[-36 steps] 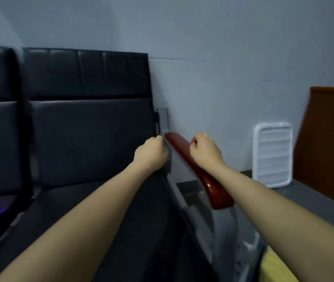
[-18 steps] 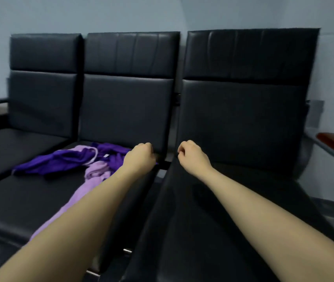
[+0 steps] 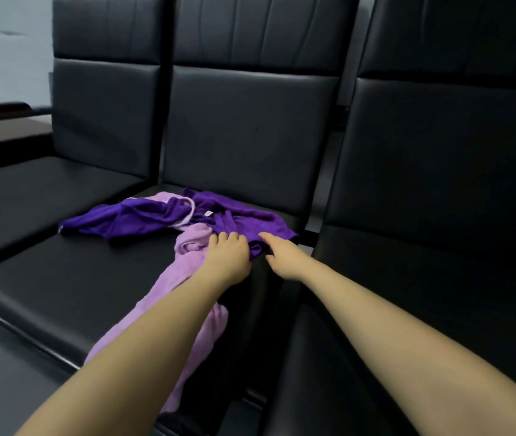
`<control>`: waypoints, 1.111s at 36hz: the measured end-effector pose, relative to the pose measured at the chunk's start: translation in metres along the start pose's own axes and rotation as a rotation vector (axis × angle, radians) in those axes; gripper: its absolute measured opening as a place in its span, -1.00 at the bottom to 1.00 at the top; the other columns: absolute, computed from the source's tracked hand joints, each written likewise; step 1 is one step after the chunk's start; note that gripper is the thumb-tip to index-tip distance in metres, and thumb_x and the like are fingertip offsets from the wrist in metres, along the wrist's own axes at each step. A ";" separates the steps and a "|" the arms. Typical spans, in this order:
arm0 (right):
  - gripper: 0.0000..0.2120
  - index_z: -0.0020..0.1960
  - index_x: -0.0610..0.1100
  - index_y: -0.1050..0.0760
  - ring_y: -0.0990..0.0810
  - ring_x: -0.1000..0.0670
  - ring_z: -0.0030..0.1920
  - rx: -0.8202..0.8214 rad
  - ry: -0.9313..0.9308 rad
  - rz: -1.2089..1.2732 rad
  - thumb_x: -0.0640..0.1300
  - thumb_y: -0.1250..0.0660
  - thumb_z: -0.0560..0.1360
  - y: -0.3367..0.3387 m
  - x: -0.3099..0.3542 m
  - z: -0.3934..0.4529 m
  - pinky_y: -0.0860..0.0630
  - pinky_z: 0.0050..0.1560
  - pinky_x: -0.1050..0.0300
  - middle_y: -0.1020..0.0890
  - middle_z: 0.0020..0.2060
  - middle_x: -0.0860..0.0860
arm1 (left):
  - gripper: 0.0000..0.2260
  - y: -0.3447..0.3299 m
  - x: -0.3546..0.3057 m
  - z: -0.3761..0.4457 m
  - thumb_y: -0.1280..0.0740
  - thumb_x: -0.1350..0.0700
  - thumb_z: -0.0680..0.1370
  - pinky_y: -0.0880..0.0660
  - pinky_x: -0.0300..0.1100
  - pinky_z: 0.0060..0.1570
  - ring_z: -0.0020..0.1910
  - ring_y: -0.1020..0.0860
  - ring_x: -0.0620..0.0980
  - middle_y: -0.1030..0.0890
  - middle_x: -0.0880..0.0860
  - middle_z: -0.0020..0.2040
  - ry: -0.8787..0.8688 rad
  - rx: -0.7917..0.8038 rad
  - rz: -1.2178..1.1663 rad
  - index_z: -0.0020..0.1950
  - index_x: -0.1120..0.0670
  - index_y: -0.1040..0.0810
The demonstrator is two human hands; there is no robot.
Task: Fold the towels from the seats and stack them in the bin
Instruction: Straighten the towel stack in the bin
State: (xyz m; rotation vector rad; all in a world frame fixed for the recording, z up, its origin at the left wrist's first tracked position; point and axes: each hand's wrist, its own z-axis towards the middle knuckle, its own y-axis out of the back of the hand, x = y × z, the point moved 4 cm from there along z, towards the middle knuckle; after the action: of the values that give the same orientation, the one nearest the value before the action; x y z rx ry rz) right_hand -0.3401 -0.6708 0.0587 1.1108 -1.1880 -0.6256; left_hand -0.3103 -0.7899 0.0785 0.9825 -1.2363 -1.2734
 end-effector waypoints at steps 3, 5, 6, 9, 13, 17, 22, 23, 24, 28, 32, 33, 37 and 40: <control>-0.40 0.56 -0.03 0.07 -0.29 -0.11 0.44 0.017 -0.037 -0.020 -0.15 -0.12 0.60 -0.011 -0.002 0.005 -0.32 0.37 -0.08 -0.17 0.52 -0.02 | -0.68 -0.006 -0.003 0.004 -0.16 0.11 0.58 -0.21 -0.02 0.29 0.29 -0.35 0.18 -0.41 0.14 0.29 0.013 -0.012 0.039 0.32 0.15 -0.41; -0.46 0.55 -0.03 -0.02 -0.34 -0.13 0.39 -0.022 -0.016 -0.094 -0.14 -0.09 0.61 -0.013 -0.002 0.005 -0.37 0.29 -0.08 -0.20 0.46 -0.04 | -0.70 -0.007 -0.003 0.005 -0.12 0.16 0.59 -0.21 -0.01 0.28 0.27 -0.34 0.17 -0.41 0.13 0.28 -0.005 -0.023 0.059 0.30 0.12 -0.45; -0.52 0.52 -0.05 -0.12 -0.36 -0.15 0.35 -0.039 0.000 -0.132 -0.13 -0.09 0.62 -0.013 -0.002 0.004 -0.38 0.26 -0.07 -0.25 0.40 -0.06 | -0.70 -0.007 -0.004 0.004 -0.12 0.17 0.59 -0.21 -0.01 0.27 0.27 -0.34 0.17 -0.41 0.12 0.27 -0.014 -0.038 0.062 0.29 0.10 -0.45; -0.70 0.33 -0.09 -0.36 -0.36 -0.16 0.28 -0.098 0.000 -0.152 -0.09 -0.15 0.61 -0.009 0.000 -0.002 -0.36 0.25 -0.06 -0.35 0.27 -0.08 | -0.72 -0.007 -0.002 -0.001 -0.11 0.16 0.59 -0.23 -0.03 0.23 0.27 -0.31 0.15 -0.38 0.10 0.27 -0.005 -0.083 0.037 0.27 0.09 -0.46; -0.89 0.07 -0.10 -0.45 -0.40 -0.09 0.15 -0.198 0.042 -0.103 -0.13 -0.18 0.60 -0.004 0.000 -0.013 -0.43 0.10 -0.02 -0.40 0.16 -0.02 | -0.73 -0.004 -0.004 -0.009 -0.10 0.19 0.57 -0.24 -0.04 0.20 0.26 -0.33 0.12 -0.40 0.07 0.27 -0.025 -0.117 -0.001 0.25 0.10 -0.40; -0.89 -0.10 -0.06 -0.34 -0.50 -0.15 -0.02 -0.189 0.000 0.063 -0.17 -0.12 0.60 -0.009 -0.010 -0.025 -0.49 0.00 -0.08 -0.49 -0.06 -0.03 | -0.73 0.006 -0.008 -0.017 -0.11 0.23 0.55 -0.24 -0.05 0.15 0.24 -0.37 0.10 -0.47 0.04 0.24 -0.012 -0.175 -0.116 0.24 0.08 -0.34; -0.70 0.14 0.00 -0.30 -0.49 0.02 -0.10 -0.211 0.013 0.421 -0.15 -0.36 0.50 0.002 -0.016 -0.044 -0.47 0.05 0.05 -0.51 0.07 0.00 | -0.75 0.035 -0.020 -0.020 -0.15 0.31 0.51 -0.26 -0.08 0.06 0.10 -0.52 0.13 -0.60 0.08 0.05 -0.047 -0.252 -0.411 0.17 0.13 -0.34; -0.57 0.24 -0.01 -0.27 -0.50 0.03 -0.03 -0.217 0.030 0.492 -0.16 -0.40 0.47 0.007 -0.014 -0.049 -0.45 0.09 0.09 -0.49 0.13 0.01 | -0.75 0.042 -0.022 -0.023 -0.15 0.33 0.51 -0.26 -0.09 0.04 0.07 -0.53 0.14 -0.60 0.09 0.01 -0.053 -0.261 -0.458 0.17 0.15 -0.35; -0.48 0.30 -0.02 -0.24 -0.52 0.03 0.01 -0.248 0.033 0.540 -0.19 -0.42 0.46 0.012 -0.013 -0.054 -0.45 0.10 0.12 -0.48 0.13 0.01 | -0.76 0.048 -0.026 -0.025 -0.15 0.34 0.51 -0.25 -0.10 0.02 0.03 -0.53 0.15 -0.60 0.09 -0.04 -0.066 -0.273 -0.503 0.16 0.16 -0.36; -0.54 0.30 0.03 -0.28 -0.58 -0.03 -0.18 -0.356 -0.033 0.649 -0.23 -0.35 0.49 0.032 -0.016 -0.066 -0.54 -0.09 0.02 -0.53 -0.09 0.04 | -0.78 0.070 -0.043 -0.033 -0.12 0.35 0.53 -0.16 -0.17 -0.10 -0.15 -0.40 0.08 -0.55 0.07 -0.05 -0.152 -0.320 -0.571 0.14 0.17 -0.38; -0.84 -0.08 -0.11 -0.50 -0.59 0.01 -0.36 -0.439 -0.081 0.622 -0.31 -0.19 0.55 0.056 -0.025 -0.085 -0.56 -0.35 0.16 -0.60 -0.25 -0.05 | -0.81 0.091 -0.067 -0.038 -0.09 0.29 0.55 -0.20 -0.15 -0.06 -0.12 -0.34 0.02 -0.44 -0.01 -0.06 -0.196 -0.311 -0.576 0.13 0.14 -0.38; -0.82 -0.10 -0.13 -0.49 -0.60 0.02 -0.35 -0.486 -0.108 0.637 -0.31 -0.16 0.56 0.065 -0.029 -0.092 -0.52 -0.42 0.23 -0.60 -0.24 -0.06 | -0.82 0.096 -0.073 -0.037 -0.09 0.27 0.56 -0.22 -0.13 -0.04 -0.10 -0.37 0.03 -0.45 0.00 -0.03 -0.205 -0.319 -0.560 0.13 0.14 -0.38; -0.83 -0.07 -0.09 -0.44 -0.65 -0.04 -0.34 -0.648 -0.230 0.716 -0.23 -0.11 0.61 0.093 -0.056 -0.116 -0.53 -0.44 0.22 -0.62 -0.17 -0.07 | -0.84 0.107 -0.092 -0.035 -0.11 0.12 0.62 -0.30 -0.06 0.02 0.03 -0.47 0.12 -0.50 0.08 0.08 -0.286 -0.346 -0.473 0.14 0.14 -0.39; -0.84 -0.05 -0.06 -0.45 -0.64 0.01 -0.37 -0.780 -0.300 0.641 -0.19 -0.12 0.62 0.117 -0.075 -0.140 -0.59 -0.37 0.18 -0.60 -0.19 -0.04 | -0.81 0.114 -0.111 -0.041 -0.13 0.09 0.62 -0.29 -0.12 -0.11 -0.01 -0.49 0.13 -0.52 0.09 0.09 -0.377 -0.363 -0.436 0.17 0.14 -0.39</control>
State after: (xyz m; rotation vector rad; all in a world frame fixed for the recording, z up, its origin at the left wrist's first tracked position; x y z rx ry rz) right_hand -0.2500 -0.5148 0.1380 -0.0372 -1.2903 -0.6658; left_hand -0.2432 -0.6744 0.1742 0.7877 -1.0376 -2.0187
